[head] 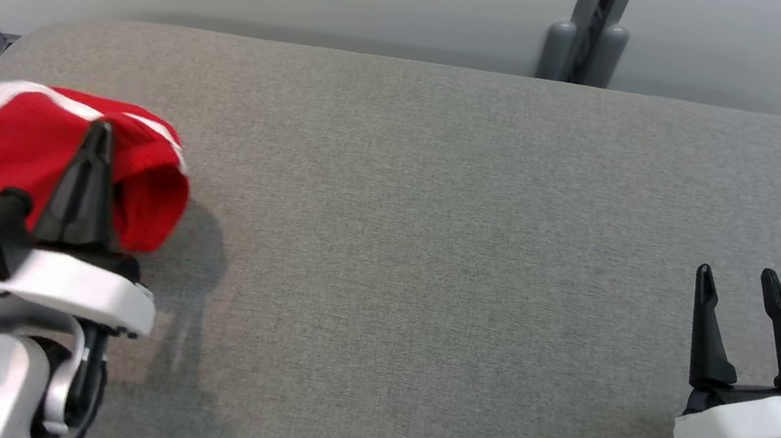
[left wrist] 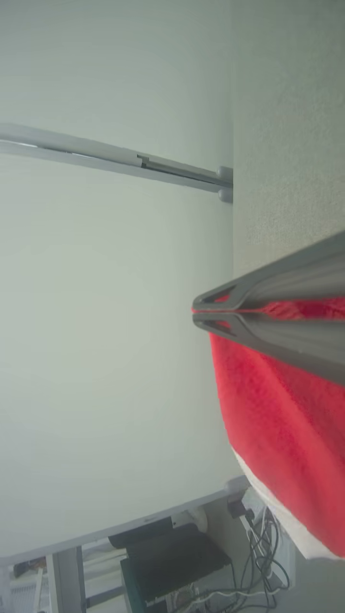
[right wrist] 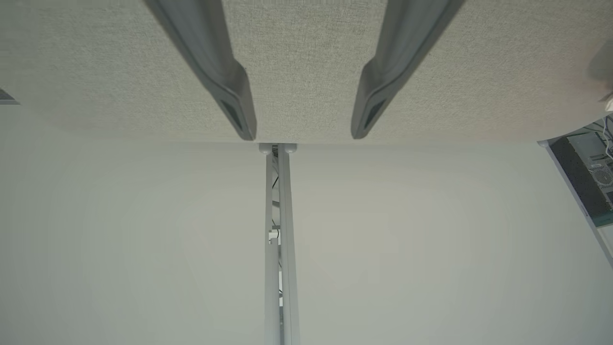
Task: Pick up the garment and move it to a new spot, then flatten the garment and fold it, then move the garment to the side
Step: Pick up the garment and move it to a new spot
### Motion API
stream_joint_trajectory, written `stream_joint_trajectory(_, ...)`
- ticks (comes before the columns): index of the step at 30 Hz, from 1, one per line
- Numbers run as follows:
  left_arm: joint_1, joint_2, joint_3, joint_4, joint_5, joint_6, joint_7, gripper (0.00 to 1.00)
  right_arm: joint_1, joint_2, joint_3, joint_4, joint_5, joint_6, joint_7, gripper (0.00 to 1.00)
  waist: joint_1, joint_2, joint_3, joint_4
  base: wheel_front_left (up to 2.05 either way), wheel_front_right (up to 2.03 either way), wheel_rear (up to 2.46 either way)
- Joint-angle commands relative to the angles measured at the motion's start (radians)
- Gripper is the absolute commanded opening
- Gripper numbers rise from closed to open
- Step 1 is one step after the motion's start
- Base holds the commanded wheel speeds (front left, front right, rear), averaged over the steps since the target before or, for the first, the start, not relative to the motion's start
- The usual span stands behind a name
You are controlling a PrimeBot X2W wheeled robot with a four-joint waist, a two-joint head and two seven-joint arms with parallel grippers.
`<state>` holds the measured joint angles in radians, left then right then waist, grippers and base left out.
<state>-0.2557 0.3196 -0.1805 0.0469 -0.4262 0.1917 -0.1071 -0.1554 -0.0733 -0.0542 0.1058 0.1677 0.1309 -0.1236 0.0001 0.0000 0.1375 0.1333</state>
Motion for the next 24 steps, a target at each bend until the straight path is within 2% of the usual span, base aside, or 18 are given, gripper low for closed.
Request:
stream_joint_trajectory(1,0.037,-0.004,-0.024,-0.087,0.019,0.018,0.029,0.00,0.010,0.000,0.002,-0.007,-0.001,0.000,0.003,1.00,-0.0001,0.0000,-0.015,-0.034,0.00,0.00,0.00)
stream_joint_trajectory(5,0.066,-0.027,-0.099,-0.236,0.049,0.032,0.093,0.00,0.017,0.006,0.001,-0.019,0.005,0.000,0.006,1.00,-0.0001,0.0000,-0.009,-0.082,0.00,0.00,0.00)
stream_joint_trajectory(10,0.007,-0.077,-0.196,-0.279,0.065,0.006,0.130,0.00,0.007,0.010,0.016,-0.020,0.010,0.000,0.012,1.00,-0.0001,0.0000,0.001,-0.166,0.00,0.00,0.00)
stream_joint_trajectory(11,0.007,-0.077,-0.196,-0.279,0.065,0.006,0.130,0.00,0.007,0.010,0.016,-0.020,0.010,0.000,0.012,1.00,-0.0001,0.0000,0.001,-0.166,0.00,0.00,0.00)
stream_joint_trajectory(17,-0.100,-0.152,-0.314,-0.219,0.082,-0.042,0.168,0.00,-0.006,0.015,0.021,-0.022,0.025,0.000,0.006,1.00,-0.0001,0.0000,0.035,-0.285,0.00,0.00,0.00)
stream_joint_trajectory(24,-0.175,-0.220,-0.428,0.007,0.077,-0.108,0.176,0.00,-0.027,0.019,0.024,0.009,0.051,0.000,-0.021,1.00,-0.0001,0.0000,0.105,-0.397,0.00,0.00,0.00)
